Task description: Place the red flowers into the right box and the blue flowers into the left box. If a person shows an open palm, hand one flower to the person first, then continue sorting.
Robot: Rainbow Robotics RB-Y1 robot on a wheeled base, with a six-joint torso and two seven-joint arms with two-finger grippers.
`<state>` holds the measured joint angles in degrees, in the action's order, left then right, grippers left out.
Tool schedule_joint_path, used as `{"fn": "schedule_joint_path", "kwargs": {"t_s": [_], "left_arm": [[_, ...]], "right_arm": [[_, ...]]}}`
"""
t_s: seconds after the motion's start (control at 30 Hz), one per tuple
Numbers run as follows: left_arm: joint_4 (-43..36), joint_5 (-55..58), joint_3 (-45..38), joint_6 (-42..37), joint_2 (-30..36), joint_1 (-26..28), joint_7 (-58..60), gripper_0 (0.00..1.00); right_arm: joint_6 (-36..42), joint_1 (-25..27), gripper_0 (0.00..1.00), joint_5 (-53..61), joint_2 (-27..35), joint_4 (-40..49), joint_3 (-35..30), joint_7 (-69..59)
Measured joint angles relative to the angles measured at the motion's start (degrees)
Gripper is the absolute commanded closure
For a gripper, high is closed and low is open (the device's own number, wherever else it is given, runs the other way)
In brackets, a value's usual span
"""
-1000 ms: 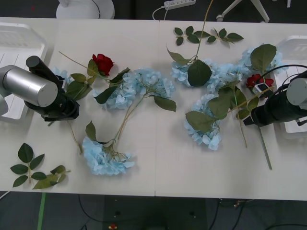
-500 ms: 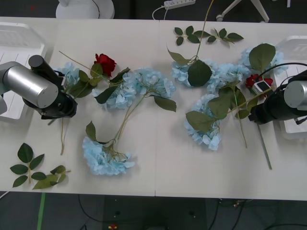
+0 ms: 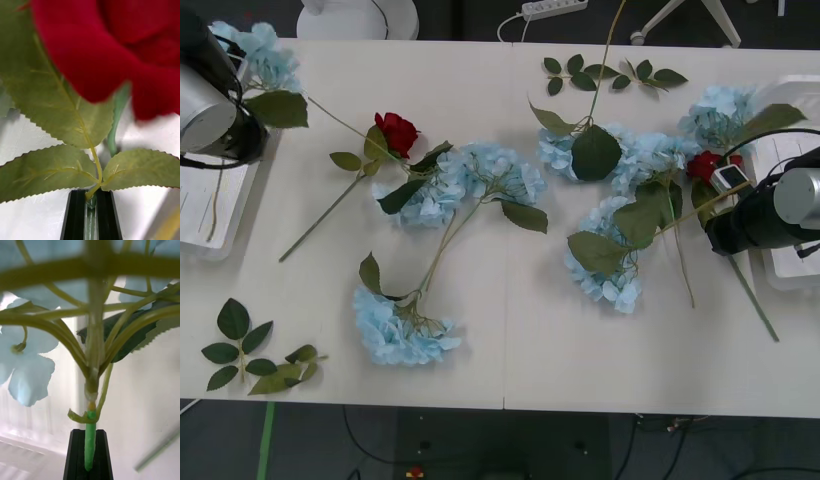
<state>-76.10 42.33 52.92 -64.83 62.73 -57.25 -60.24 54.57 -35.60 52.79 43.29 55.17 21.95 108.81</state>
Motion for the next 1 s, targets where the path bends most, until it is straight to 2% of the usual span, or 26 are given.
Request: {"fn": "schedule_joint_path", "kwargs": {"t_s": [0.2,0.3,0.43,0.53,0.6,0.63,0.7,0.83,0.9,1.0], "left_arm": [[4.1,-19.5,0.0,2.7,0.1,-0.5,-8.1,1.0],[7.1,-22.5,0.0,2.8,0.1,-0.5,-13.9,1.0],[13.2,-23.3,0.0,5.4,0.1,-0.5,-18.5,0.98],[17.6,-23.7,0.0,10.4,0.1,-0.4,-19.4,0.82],[20.2,-24.0,0.0,13.8,0.1,-0.2,-20.1,0.61],[21.2,-24.1,0.0,15.1,0.1,0.0,-20.6,0.57],[22.5,-24.3,0.0,17.6,0.1,0.5,-21.1,0.43],[24.0,-24.8,0.0,21.8,0.1,1.7,-21.1,0.25],[24.4,-24.8,0.0,22.9,0.1,2.1,-21.1,0.13],[24.5,-24.8,0.0,23.8,0.1,2.3,-21.1,0.04]], "right_arm": [[0.1,-0.4,1.0,0.2,0.0,-0.1,0.9,0.0],[1.5,-0.7,1.0,0.6,0.2,0.2,1.0,0.0],[7.8,-0.7,1.0,5.5,0.5,2.6,1.3,0.0],[11.6,-0.5,1.0,9.6,0.6,5.1,2.3,0.0],[14.7,0.0,1.0,12.7,0.9,7.9,2.9,0.0],[15.9,0.2,1.0,13.9,1.1,9.2,3.1,0.0],[17.2,0.6,1.0,16.6,1.8,11.6,3.3,0.0],[17.6,1.0,1.0,21.6,3.6,15.1,3.4,0.0],[17.6,1.0,1.0,23.2,4.3,16.0,3.4,0.0],[18.3,1.0,1.0,23.9,4.8,16.3,2.8,0.0]]}}
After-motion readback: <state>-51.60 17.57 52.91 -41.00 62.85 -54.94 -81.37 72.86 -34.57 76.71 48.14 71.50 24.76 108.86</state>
